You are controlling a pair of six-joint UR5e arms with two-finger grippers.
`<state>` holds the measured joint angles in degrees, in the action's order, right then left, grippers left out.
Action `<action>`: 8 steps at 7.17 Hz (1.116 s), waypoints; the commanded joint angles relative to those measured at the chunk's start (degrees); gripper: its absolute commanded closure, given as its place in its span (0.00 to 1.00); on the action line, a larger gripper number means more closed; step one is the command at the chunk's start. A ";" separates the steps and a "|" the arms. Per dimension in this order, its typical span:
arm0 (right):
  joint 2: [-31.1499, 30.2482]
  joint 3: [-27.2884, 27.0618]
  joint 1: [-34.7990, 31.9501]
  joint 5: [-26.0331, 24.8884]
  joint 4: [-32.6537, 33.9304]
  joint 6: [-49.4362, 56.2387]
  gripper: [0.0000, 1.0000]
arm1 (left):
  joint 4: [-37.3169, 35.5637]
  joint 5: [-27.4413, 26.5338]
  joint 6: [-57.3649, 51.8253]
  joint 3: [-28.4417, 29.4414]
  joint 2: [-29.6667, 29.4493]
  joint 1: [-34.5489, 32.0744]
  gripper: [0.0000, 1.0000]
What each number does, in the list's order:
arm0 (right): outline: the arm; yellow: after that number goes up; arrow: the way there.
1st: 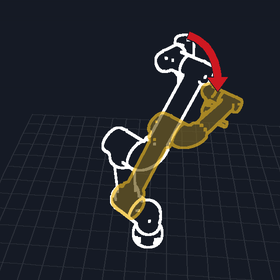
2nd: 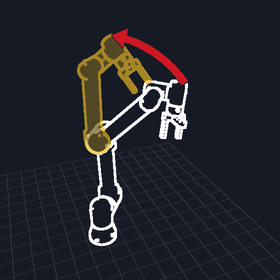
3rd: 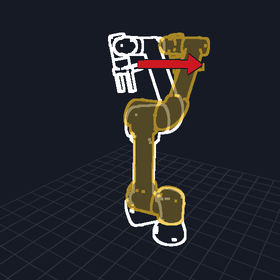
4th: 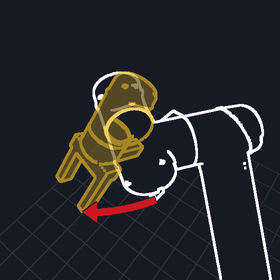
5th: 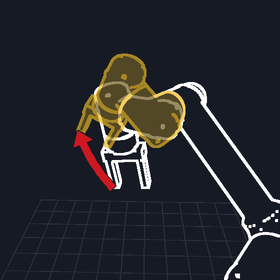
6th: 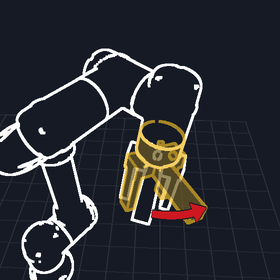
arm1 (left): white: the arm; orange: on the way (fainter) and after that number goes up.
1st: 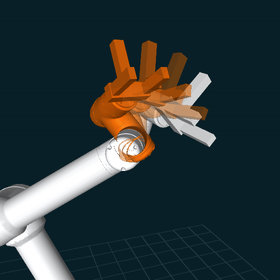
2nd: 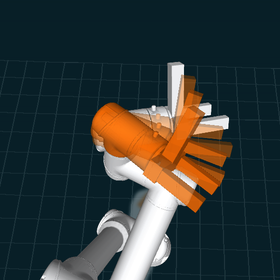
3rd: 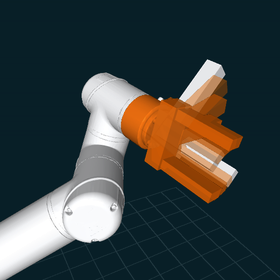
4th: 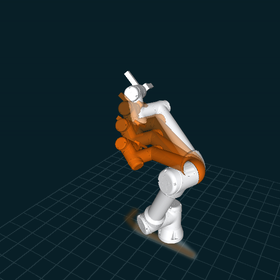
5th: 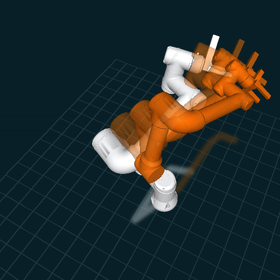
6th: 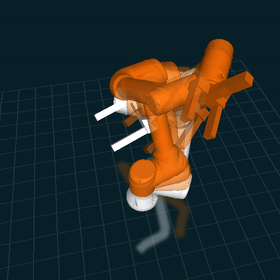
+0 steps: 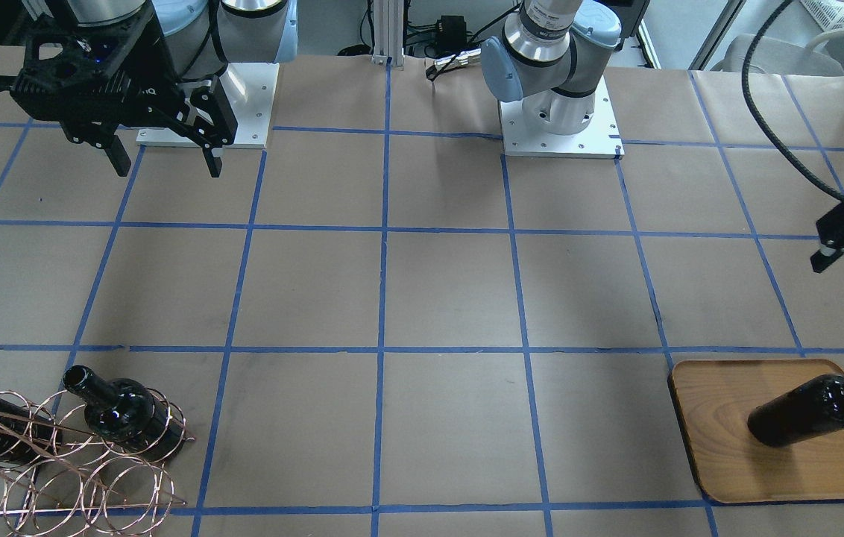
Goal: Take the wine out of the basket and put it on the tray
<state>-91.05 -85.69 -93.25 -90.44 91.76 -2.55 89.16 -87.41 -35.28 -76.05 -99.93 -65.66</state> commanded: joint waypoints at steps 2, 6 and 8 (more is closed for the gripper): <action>0.00 0.00 0.00 0.00 0.00 0.00 0.00 | 1.36 -0.13 17.77 -6.20 7.19 -14.01 0.00; 0.00 0.00 0.00 0.00 0.00 0.00 0.00 | 1.63 -3.54 30.67 -9.90 9.31 -24.07 0.00; 0.00 0.00 0.00 0.00 0.00 0.00 0.00 | 1.63 -3.82 30.89 -9.99 9.84 -23.99 0.00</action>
<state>-91.06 -85.69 -93.25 -90.44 91.77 -2.55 90.84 -90.88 -5.11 -85.83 -90.38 -89.53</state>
